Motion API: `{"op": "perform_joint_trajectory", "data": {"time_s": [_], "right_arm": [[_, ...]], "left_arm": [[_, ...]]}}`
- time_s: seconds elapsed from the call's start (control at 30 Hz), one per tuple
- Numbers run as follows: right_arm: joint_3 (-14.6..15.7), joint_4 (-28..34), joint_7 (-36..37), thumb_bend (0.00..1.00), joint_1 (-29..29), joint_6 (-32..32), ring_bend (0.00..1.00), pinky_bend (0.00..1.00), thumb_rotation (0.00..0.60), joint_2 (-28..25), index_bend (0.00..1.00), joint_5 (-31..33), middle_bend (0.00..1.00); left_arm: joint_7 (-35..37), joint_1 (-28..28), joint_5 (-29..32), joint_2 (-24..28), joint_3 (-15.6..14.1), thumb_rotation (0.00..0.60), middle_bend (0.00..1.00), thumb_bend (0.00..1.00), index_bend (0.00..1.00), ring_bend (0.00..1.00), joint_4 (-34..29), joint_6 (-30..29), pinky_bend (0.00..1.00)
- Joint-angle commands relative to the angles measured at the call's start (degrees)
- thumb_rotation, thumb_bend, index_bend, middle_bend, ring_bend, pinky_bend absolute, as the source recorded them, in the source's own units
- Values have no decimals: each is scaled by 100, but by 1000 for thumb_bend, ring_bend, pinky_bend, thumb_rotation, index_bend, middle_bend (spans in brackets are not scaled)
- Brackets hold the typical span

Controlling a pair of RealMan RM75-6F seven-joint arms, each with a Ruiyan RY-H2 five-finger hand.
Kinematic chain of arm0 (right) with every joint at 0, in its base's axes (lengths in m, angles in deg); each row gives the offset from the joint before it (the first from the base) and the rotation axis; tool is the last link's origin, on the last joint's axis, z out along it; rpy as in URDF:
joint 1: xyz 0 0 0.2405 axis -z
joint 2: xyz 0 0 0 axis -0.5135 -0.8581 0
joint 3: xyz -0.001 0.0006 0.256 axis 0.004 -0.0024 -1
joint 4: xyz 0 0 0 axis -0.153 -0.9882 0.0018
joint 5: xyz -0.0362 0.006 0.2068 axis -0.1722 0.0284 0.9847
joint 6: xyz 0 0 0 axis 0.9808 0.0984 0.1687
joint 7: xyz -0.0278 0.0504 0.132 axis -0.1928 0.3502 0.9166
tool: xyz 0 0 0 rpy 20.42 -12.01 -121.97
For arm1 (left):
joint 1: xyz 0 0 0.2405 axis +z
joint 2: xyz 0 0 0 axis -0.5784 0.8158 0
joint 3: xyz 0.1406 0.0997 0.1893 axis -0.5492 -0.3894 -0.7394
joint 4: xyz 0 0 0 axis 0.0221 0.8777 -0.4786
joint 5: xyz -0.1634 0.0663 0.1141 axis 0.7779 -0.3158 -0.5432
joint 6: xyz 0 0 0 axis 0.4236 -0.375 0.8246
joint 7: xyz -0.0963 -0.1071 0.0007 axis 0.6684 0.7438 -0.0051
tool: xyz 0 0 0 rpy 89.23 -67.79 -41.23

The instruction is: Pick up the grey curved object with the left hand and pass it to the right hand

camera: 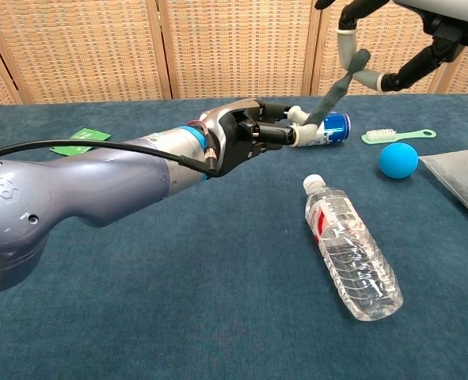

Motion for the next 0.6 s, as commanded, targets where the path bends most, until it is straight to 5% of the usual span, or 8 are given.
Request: {"op": "perform_joint_trajectory", "data": {"time_s": [0.03,0.6], "right_arm": [[126,-516,-197,736,30,393,0,0,600,113,869,-614,237],[211,-1173,56,737,265,739,0,0,600,-158,880,-916,248]], "left_arm": [[-52,41,-22,66,-30,600,0,591,779,0,3,-45,0],[-82,673,-144,1227,-112,600,0,592,784,0,8,-210,0]]}}
